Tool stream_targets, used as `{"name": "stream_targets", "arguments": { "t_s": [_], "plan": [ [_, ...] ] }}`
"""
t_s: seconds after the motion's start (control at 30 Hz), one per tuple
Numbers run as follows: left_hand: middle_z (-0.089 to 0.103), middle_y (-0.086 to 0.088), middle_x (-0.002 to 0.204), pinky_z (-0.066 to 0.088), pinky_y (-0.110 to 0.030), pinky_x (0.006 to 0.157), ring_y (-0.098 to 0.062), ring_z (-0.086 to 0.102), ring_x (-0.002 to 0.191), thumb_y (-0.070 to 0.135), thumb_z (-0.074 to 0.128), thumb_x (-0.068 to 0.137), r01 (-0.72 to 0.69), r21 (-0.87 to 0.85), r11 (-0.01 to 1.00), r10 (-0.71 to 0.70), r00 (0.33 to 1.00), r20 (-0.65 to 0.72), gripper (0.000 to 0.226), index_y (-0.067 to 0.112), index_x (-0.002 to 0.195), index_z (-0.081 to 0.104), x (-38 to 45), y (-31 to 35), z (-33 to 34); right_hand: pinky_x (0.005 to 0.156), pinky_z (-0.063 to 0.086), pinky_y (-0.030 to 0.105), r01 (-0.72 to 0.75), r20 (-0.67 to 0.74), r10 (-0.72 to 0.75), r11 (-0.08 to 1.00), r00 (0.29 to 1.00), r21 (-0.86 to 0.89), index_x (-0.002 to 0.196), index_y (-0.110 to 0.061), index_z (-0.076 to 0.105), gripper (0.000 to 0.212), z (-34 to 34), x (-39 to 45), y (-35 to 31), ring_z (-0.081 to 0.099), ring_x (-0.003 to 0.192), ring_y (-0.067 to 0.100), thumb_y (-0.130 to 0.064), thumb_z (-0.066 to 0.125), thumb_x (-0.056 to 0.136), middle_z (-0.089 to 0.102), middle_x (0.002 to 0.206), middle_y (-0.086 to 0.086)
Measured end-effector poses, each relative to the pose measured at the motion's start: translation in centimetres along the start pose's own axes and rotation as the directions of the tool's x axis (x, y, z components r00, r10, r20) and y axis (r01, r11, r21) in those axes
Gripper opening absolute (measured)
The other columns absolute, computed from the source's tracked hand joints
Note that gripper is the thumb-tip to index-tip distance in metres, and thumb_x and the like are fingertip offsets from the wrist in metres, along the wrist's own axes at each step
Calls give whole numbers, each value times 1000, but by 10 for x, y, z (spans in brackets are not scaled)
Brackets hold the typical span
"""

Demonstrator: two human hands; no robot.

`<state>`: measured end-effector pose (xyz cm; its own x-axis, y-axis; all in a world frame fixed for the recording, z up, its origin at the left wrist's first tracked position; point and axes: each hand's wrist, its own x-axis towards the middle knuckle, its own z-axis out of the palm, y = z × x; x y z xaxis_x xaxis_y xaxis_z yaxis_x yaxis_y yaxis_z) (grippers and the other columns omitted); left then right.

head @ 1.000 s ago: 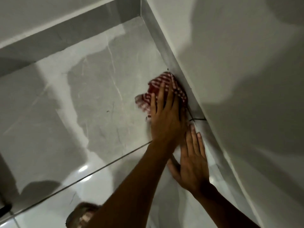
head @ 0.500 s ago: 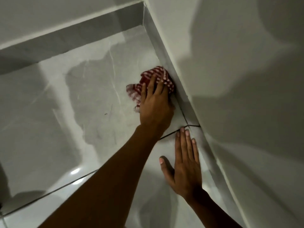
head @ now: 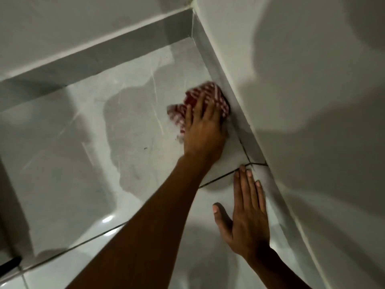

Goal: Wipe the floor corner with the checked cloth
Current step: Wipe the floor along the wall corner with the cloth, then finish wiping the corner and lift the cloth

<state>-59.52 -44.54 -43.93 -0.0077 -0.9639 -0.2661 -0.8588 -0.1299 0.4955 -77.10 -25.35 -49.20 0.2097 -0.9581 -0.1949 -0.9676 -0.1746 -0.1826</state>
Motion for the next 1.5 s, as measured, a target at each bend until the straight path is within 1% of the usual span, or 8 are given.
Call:
{"name": "stream_targets", "arguments": {
  "t_s": [0.23, 0.4, 0.5, 0.6, 0.73, 0.87, 1.23, 1.5],
  "plan": [
    [57, -21, 155, 39, -44, 124, -38, 50, 147, 6, 53, 104, 207, -493, 845, -300, 947, -115, 42, 3, 145, 60, 10, 35, -14, 144, -2, 41, 19, -22, -18, 1000, 1000, 10, 177, -9, 10, 96, 3, -1, -1, 7, 177, 27, -71, 30, 108, 4, 190, 9],
    [40, -31, 157, 51, -55, 116, -45, 57, 134, 21, 44, 113, 380, -799, 467, -444, 882, 160, 36, 10, 145, 57, -15, 45, -5, 144, 2, 43, 29, -27, -28, 999, 999, 40, 177, -8, 9, 92, -1, 0, -4, 8, 176, 27, -67, 31, 110, 4, 190, 10],
    [53, -41, 142, 67, -44, 76, -39, 73, 92, 16, 44, 114, 426, -787, 446, -307, 899, 313, 29, 6, 138, 57, -34, 31, -15, 144, 4, 46, 49, -1, -49, 998, 999, 40, 177, -7, 7, 91, -7, 1, -5, 5, 177, 27, -65, 31, 111, 2, 190, 11],
    [68, -30, 131, 61, -49, 102, -38, 71, 116, 18, 43, 113, 496, -686, 532, -248, 866, 434, 31, 15, 135, 65, -54, 24, -42, 144, 11, 49, 18, 50, -21, 998, 999, 61, 178, -10, 2, 91, -19, 1, -12, 3, 177, 25, -60, 38, 111, -1, 190, 9],
    [77, -3, 64, 57, -28, 51, -15, 70, 49, 15, 43, 110, 595, -770, 231, -392, 781, 486, 39, 20, 87, 74, -94, 14, -89, 142, 21, 47, 53, 206, -69, 995, 976, 83, 178, -11, 2, 92, -48, -27, -12, 6, 176, 22, -60, 44, 112, 0, 189, 7],
    [82, -17, 84, 64, -53, 75, -33, 74, 73, 22, 44, 108, 587, -803, 103, -498, 729, 469, 38, 13, 100, 80, -163, 26, -144, 141, 26, 47, 3, 328, -43, 992, 944, 122, 177, -17, -5, 92, -112, -65, -31, 3, 174, 16, -69, 31, 111, -5, 188, 2],
    [73, -10, 66, 55, -24, 43, -20, 66, 50, 18, 35, 111, 475, -879, 23, -621, 696, 360, 47, -4, 97, 73, -294, 83, -341, 140, 29, 51, 53, 161, -102, 958, 982, 282, 176, -5, 13, 81, -348, -55, -149, 20, 173, 31, -47, 45, 114, 15, 186, 15],
    [85, -12, 107, 67, -54, 87, -32, 82, 100, 56, 67, 93, 319, -920, -226, -624, 678, 388, 42, 21, 110, 83, -421, 86, -508, 140, 28, 52, 233, 65, -260, 933, 963, 274, 177, -10, 11, 84, -501, -89, -262, 20, 174, 30, -52, 42, 112, 14, 188, 12]
  ]
}}
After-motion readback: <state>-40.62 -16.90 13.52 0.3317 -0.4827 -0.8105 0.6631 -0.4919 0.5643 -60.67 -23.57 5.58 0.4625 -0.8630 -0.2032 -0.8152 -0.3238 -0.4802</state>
